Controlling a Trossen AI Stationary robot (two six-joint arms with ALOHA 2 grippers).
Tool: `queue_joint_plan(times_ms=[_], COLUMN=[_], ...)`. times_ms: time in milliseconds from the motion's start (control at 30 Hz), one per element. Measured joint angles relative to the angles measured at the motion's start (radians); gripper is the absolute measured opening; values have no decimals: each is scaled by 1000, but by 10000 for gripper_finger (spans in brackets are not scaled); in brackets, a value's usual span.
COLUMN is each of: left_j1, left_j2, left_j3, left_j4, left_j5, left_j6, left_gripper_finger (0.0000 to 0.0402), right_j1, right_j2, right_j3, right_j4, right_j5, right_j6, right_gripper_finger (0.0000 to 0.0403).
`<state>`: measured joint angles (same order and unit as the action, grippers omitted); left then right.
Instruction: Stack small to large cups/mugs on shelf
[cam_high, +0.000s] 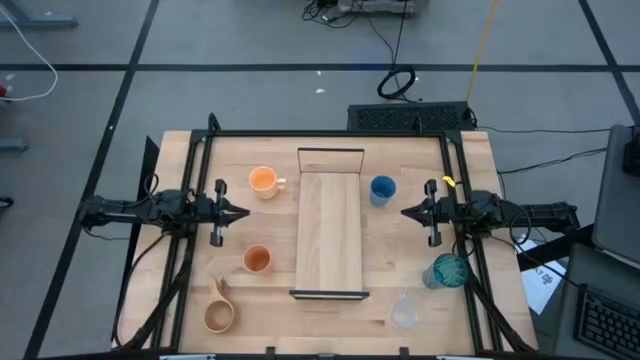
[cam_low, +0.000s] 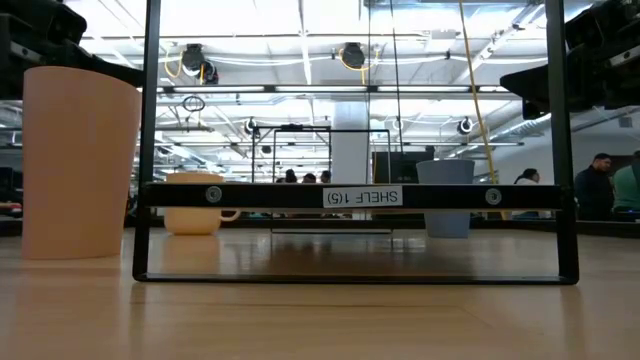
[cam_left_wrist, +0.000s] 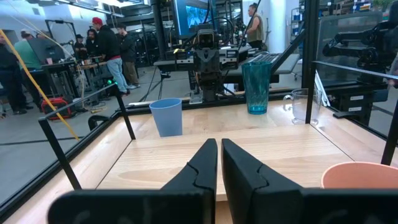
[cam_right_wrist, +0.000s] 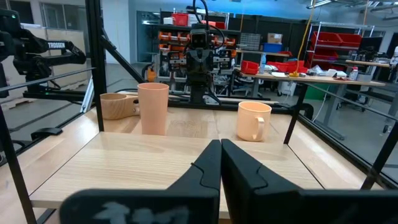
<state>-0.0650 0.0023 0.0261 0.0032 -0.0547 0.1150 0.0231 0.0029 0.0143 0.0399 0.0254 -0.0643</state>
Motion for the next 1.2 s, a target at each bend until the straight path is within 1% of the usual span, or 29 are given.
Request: queue_joint_plan(times_ms=[267,400,533,667,800,967,1067,1200], left_j1=[0,0,0,0,0,0,0,0], left_j2=[0,0,0,0,0,0,0,0], left_j3=[0,0,0,0,0,0,0,0], left_j4=[0,0,0,0,0,0,0,0], left_j5=[0,0,0,0,0,0,0,0], left_j6=[0,0,0,0,0,18,19,6], left_gripper_finger=[26,26,26,26,26,26,26,26], right_j1=[0,0,0,1,1,1,1,1], right_j2=[0,0,0,17,66,162,232,325], right_j3=[0,1,29,69,127,203,268,387], right_j4=[0,1,1,-24,-10,-16,-18,-45], right_j5=[0,0,0,0,0,0,0,0], right_j6=[0,-37,-2,0,-2,0,19,36], right_gripper_finger=[0,0,0,0,0,0,0,0])
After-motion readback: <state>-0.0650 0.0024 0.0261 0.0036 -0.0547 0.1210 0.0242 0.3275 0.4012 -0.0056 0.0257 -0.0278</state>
